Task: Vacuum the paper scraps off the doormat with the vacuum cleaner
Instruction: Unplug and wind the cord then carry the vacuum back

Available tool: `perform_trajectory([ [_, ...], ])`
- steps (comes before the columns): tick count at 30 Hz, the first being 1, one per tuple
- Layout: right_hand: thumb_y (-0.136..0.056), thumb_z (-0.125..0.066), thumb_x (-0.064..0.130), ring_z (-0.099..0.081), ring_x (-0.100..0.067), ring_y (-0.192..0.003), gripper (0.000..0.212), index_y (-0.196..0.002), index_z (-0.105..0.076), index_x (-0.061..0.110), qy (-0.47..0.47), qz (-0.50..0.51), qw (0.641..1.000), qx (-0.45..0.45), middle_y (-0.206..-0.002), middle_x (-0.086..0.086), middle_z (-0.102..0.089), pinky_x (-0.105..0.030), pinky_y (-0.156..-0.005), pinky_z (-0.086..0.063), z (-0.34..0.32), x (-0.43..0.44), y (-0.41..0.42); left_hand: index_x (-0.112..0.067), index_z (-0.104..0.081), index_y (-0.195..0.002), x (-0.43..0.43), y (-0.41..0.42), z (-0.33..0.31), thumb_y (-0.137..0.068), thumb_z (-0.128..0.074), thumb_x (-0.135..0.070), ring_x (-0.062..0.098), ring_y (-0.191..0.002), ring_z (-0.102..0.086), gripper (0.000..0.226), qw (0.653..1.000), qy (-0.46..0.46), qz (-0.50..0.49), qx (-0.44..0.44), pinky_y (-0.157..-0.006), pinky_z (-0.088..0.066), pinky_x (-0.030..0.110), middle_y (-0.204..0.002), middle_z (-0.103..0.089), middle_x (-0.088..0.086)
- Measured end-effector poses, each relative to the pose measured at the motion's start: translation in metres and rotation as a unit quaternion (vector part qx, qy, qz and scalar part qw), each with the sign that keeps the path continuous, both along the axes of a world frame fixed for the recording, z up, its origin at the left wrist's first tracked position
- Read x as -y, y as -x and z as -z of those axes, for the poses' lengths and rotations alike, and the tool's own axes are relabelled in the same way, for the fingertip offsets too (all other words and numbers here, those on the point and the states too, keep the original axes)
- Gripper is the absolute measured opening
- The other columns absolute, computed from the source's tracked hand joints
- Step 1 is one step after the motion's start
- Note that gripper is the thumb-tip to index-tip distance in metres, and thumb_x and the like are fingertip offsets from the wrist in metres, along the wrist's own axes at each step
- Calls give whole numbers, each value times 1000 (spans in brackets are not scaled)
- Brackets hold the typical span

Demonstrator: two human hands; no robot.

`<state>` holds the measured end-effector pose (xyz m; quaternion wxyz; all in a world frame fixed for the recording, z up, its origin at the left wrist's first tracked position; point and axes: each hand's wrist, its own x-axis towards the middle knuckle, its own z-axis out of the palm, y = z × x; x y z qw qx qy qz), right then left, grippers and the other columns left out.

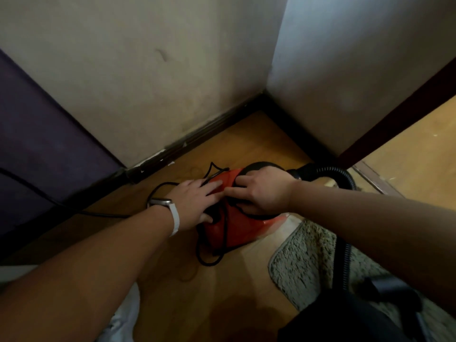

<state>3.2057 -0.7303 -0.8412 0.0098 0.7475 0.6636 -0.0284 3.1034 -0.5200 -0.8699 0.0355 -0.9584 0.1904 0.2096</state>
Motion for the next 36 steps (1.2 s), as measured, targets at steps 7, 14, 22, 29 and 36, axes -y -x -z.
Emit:
perform_trajectory([
  [7,-92,-30,57,-58,-31,-110,62,-146,-40,27,55,72,996,15,-132,-9,-55,-43,-84,-50,-34,-5,21,-33,-16,-155,-36,33,-58,-99,-42,-51,23,-150,-10,65,999,13,-29,35,-119,-20,42,-165,0,-4],
  [14,-90,-36,55,-58,-32,-111,58,-138,-49,25,44,76,996,21,-133,-8,-54,-47,-87,-53,-98,-37,52,-26,-45,-144,-84,89,-132,-89,-52,-50,27,-136,-45,61,989,-8,-42,144,-104,-43,42,-154,-40,5],
  [22,-96,-47,54,-42,-29,-139,56,-146,-42,30,7,53,998,13,-154,-5,-41,-44,-111,-38,-173,-92,92,-25,-53,-138,-139,151,-197,-89,-38,-56,25,-130,-51,59,964,-21,-130,233,-100,-46,45,-145,-52,3],
  [29,-99,-37,52,-26,-21,-146,55,-150,-35,30,-37,50,998,-6,-160,2,-27,-37,-117,-26,-232,-146,110,-17,-64,-126,-196,175,-266,-94,-41,-56,21,-109,-64,55,921,32,-181,345,-87,-56,37,-123,-67,3],
  [36,-99,-31,56,-41,-19,-132,56,-148,-35,27,-95,74,992,-21,-145,4,-43,-35,-107,-39,-291,-215,122,-24,-68,-107,-215,167,-347,-86,-49,-61,11,-90,-64,46,813,150,-344,444,-81,-50,27,-97,-69,-12],
])
